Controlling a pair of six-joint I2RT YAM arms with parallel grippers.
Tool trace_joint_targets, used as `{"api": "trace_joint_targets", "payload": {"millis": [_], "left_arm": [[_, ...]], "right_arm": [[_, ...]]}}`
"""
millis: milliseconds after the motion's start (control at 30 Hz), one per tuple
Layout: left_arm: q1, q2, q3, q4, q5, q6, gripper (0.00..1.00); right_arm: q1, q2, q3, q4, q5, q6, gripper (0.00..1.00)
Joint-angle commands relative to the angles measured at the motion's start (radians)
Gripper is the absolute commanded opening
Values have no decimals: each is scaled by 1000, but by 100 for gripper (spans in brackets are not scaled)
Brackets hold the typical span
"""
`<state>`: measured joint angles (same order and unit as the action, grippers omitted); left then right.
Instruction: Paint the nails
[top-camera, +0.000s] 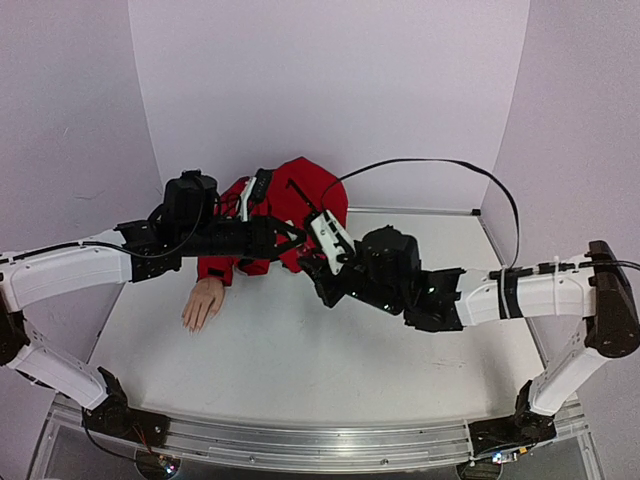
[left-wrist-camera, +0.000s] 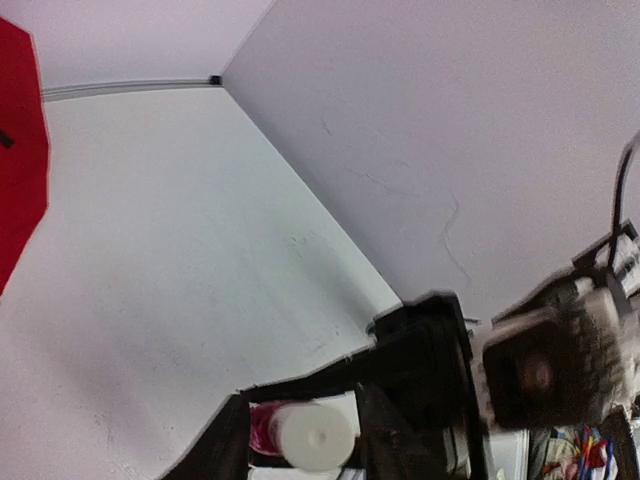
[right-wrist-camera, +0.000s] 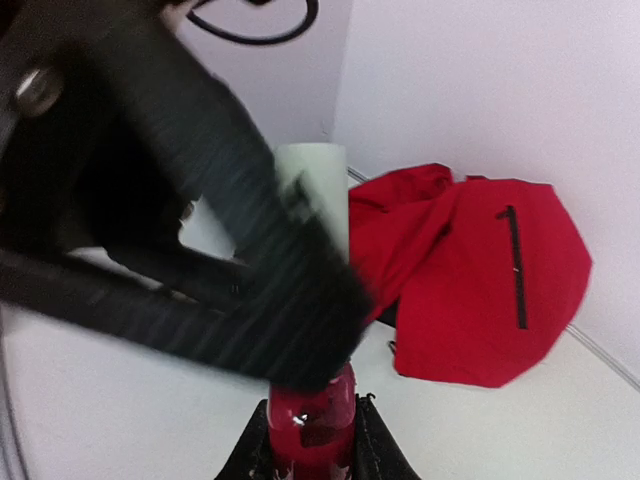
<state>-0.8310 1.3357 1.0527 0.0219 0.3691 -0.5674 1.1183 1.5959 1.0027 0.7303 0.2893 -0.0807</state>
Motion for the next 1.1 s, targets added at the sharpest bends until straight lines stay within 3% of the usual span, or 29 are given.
{"api": "trace_joint_targets", "payload": {"millis": [0,167,333,467,833,1067], "left_arm": [[-11,-52,28,-16,178,-20,51],[-8,-76,31,-3,307,17,67],[-8,-110,-14,130,386,-8,73],[-9,-108,-52,301,470,-73,73],[-22,-119,-59,351,487,-79,61],[-22,-102,-58,351,448,-71,37]], "right_arm": [[-94,-157,-49,60,-534,131,0],[-162,-239,-86,70,-869,228,0],[-163,-227,-54,91,-1054,309,0],[-163,-194,-50,207,-1128,403,0],[-164,-110,-18,294,-1174,486,0],[-164,-108,-24,289,-1142,468,0]]}}
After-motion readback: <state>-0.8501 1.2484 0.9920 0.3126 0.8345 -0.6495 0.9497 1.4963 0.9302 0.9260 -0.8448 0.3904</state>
